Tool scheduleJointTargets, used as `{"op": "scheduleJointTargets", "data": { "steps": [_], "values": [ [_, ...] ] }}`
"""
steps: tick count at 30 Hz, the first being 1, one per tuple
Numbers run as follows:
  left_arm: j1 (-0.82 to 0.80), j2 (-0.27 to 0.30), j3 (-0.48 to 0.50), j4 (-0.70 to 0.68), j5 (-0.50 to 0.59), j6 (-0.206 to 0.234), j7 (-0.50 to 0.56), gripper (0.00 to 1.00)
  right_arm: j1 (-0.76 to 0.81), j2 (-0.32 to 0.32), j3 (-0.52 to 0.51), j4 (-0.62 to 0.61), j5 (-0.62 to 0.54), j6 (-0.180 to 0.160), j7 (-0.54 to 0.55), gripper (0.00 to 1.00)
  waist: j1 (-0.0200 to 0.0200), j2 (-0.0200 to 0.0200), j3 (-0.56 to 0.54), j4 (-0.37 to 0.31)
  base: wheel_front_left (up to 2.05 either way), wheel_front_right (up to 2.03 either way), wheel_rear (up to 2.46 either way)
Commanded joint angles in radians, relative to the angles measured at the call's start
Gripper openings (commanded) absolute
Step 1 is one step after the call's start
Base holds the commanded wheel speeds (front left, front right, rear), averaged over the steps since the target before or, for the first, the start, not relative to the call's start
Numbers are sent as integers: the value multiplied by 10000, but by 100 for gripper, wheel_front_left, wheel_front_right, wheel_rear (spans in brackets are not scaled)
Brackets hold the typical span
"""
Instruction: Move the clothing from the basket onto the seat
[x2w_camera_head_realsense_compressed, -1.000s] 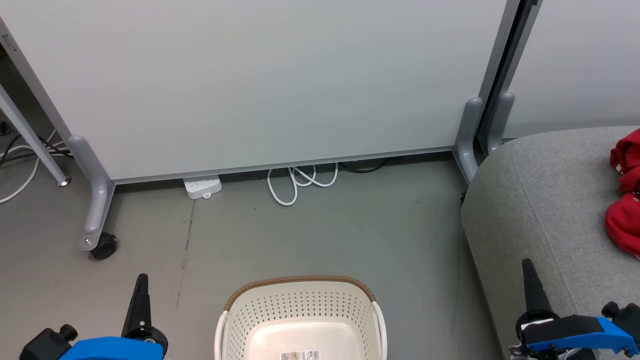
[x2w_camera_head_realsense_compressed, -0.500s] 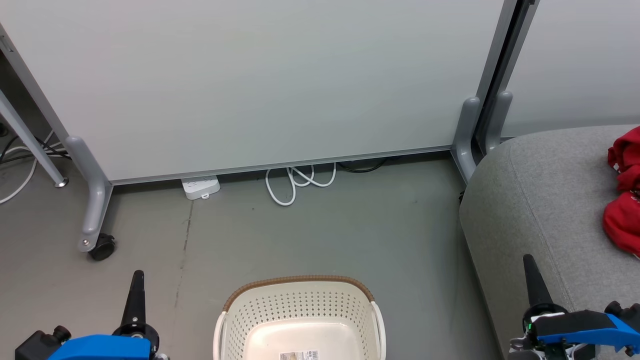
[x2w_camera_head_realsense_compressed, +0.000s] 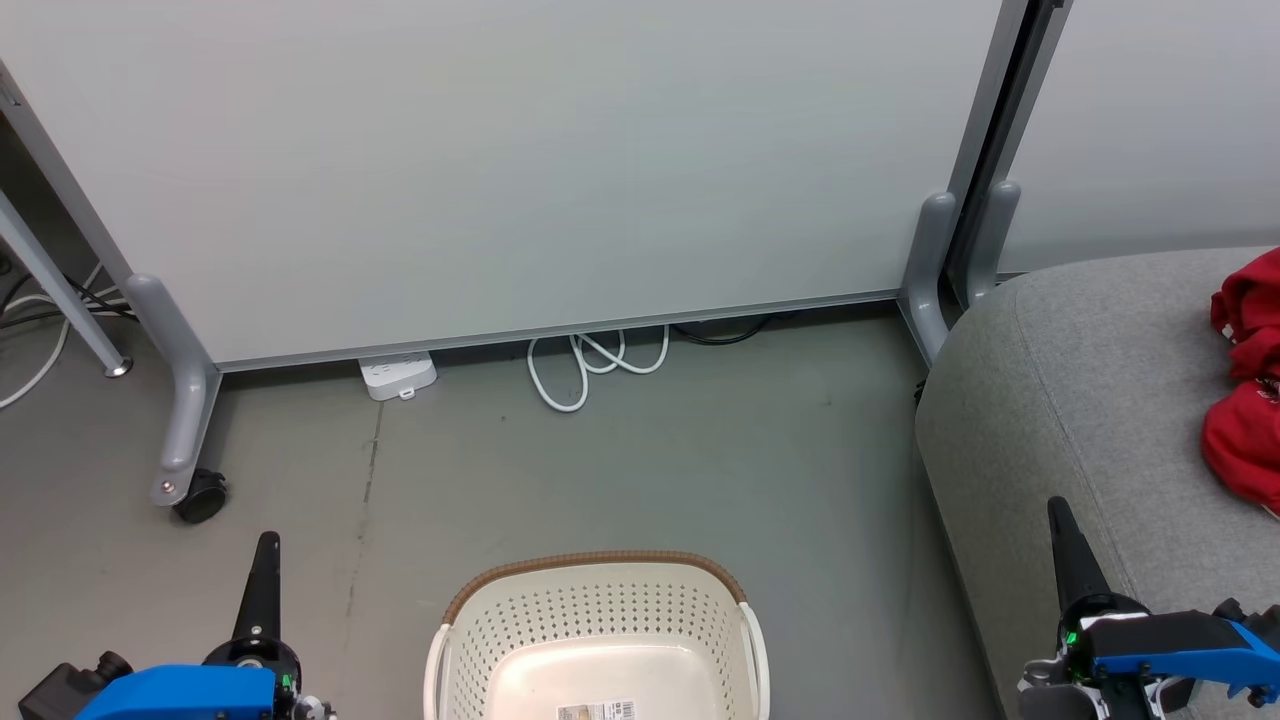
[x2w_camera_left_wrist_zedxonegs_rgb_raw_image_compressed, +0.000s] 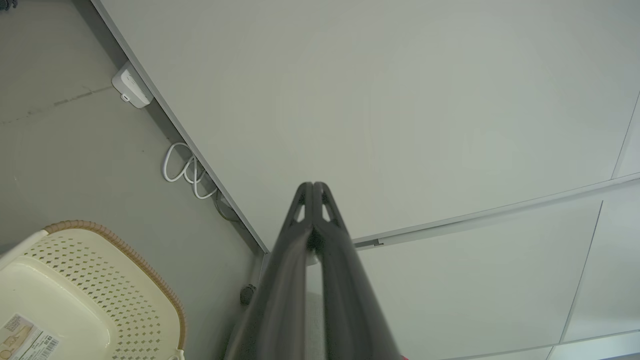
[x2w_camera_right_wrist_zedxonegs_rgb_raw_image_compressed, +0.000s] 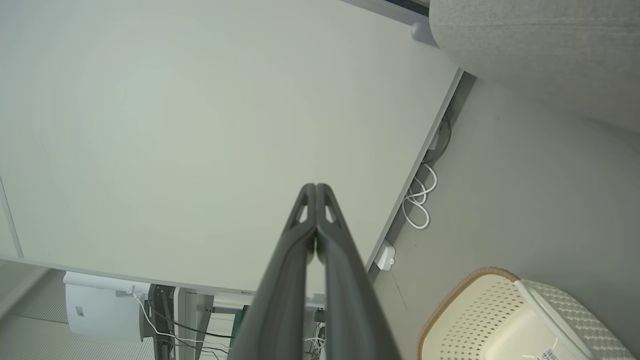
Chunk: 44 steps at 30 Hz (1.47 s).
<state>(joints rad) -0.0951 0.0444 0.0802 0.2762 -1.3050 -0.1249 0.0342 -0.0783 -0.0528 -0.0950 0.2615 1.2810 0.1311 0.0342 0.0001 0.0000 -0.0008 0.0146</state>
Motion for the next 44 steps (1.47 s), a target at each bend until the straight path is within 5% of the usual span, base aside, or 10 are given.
{"op": "scheduleJointTargets", "data": {
  "steps": [1, 44],
  "values": [
    [-185, 70, 62, -107, -181, -34, 70, 0, -199, 20, -27, -93, 222, -4, 50, 0, -1, 0, 0, -3, 0, 0, 0],
    [-263, 86, 383, -262, -3073, -85, 842, 0, -455, 40, -221, -121, 3322, -5, 846, 0, -1, 0, 10, -146, 0, 0, 0]
  ]
}}
